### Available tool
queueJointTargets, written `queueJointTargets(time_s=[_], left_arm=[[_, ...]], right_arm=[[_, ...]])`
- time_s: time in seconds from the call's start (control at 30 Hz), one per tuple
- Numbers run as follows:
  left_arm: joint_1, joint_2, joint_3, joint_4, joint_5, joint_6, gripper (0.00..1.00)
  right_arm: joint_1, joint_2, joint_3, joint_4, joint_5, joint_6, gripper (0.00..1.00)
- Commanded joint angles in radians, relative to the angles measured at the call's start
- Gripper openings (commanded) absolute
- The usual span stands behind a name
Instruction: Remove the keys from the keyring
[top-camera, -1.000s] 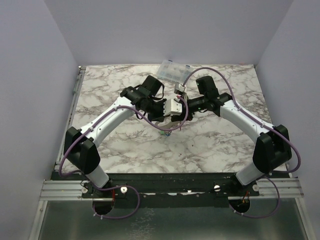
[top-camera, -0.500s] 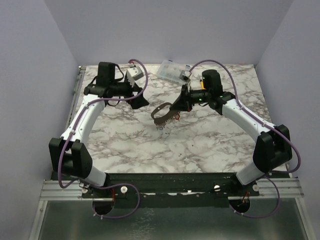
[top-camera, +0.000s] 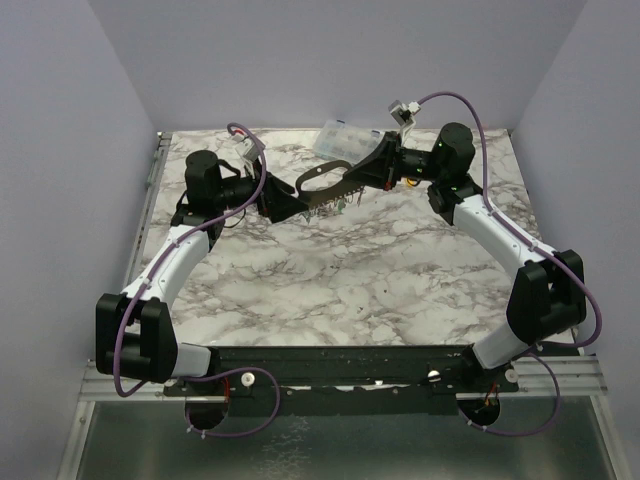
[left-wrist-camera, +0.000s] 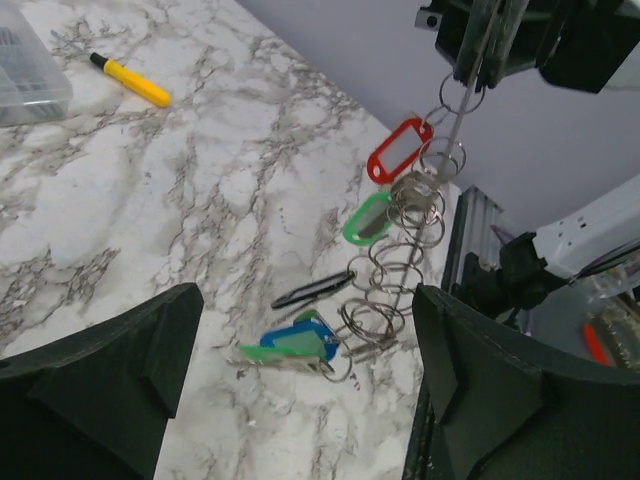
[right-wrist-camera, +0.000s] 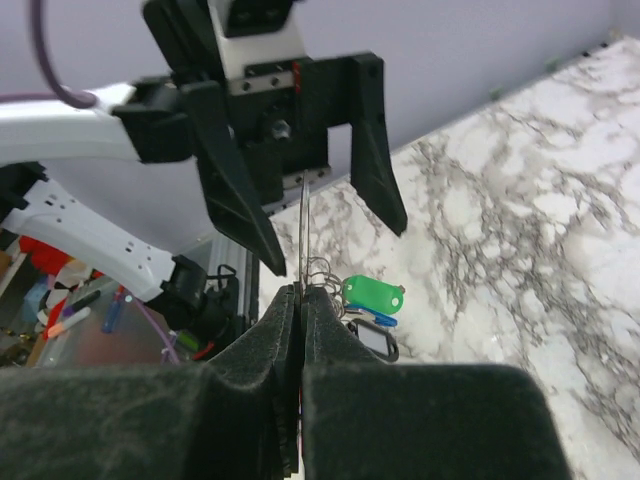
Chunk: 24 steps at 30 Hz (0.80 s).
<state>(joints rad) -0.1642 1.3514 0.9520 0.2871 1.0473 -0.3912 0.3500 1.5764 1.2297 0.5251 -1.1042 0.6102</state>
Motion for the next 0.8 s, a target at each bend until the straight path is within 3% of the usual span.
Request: queueJointTargets(time_s=[0.0,0.2,0.33,0.77], left_arm=[[0.005,-0.002,-0.03,0.367,0.043,-0.3,0.87],[-0.008,-0.025,-0.073,0.551,0.04,-0.428,0.67],[-0.014,-0.025,-0.08,0.587,0.036,-0.464,0.52],[-0.036,-0.019,-0.096,0.602,0.041,-0.471,0.51]], right_arm=[[0.001,-0.007,-0.045,0.272,-0.059,0.213,0.01],[0.001,-0.01,-0.073,0.336,-0.052,0.248,0.01],[0.001,0.002,-0.085,0.412,-0.038,0.296,0.01],[0.0,0.015,-0.113,0.518,0.008,0.354,0.01]])
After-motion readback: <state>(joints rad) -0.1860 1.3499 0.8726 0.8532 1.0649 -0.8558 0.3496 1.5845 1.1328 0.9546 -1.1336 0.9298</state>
